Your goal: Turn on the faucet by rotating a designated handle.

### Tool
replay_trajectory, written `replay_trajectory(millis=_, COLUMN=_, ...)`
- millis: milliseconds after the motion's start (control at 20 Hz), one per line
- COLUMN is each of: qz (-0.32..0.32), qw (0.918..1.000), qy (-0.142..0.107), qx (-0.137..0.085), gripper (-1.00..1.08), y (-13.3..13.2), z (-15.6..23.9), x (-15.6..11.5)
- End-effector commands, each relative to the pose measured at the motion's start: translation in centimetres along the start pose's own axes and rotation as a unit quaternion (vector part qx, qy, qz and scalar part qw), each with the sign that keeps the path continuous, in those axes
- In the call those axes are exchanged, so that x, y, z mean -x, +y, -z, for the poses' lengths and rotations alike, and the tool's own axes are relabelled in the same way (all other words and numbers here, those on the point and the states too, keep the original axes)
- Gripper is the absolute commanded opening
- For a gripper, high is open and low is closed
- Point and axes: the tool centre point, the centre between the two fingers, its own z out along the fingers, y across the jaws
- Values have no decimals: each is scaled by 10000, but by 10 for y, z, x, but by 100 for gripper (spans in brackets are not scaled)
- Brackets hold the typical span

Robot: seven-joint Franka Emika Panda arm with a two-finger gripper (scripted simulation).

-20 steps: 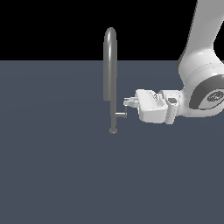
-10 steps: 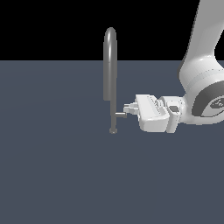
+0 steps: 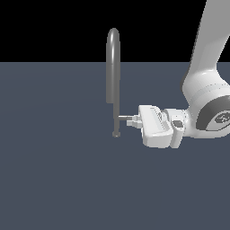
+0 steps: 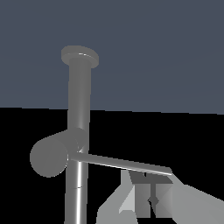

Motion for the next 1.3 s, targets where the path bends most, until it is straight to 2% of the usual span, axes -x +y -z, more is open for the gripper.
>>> replay_trajectory(millis=0, qz=-97, qw=10000, qy=11, qx=-7, gripper=-100, y=6, z=0, x=-19)
replay_trajectory(millis=200, qz=-162, qw=9999, qy=15, qx=-8, gripper=-100, y=10, z=0, x=-41)
replay_trajectory(millis=250, qz=-162, qw=9999, qy=15, qx=-8, gripper=-100, y=10, z=0, x=-41)
replay_trajectory(millis=300, qz=26, qw=10000, qy=-16, qx=8, gripper=-100, y=0, z=0, x=-20)
replay_trajectory(millis=850, qz=-150, qw=9999, qy=13, qx=-7, gripper=-100, y=-7, z=0, x=-67)
replay_trajectory(millis=900, qz=-150, qw=9999, qy=13, qx=-7, gripper=-100, y=-7, z=0, x=-67)
replay_trajectory(millis=950, qz=76, qw=10000, qy=-47, qx=30, gripper=-100, y=-17, z=0, x=-40)
replay_trajectory(millis=1250, qz=-28, qw=10000, qy=-20, qx=13, gripper=-100, y=-26, z=0, x=-60)
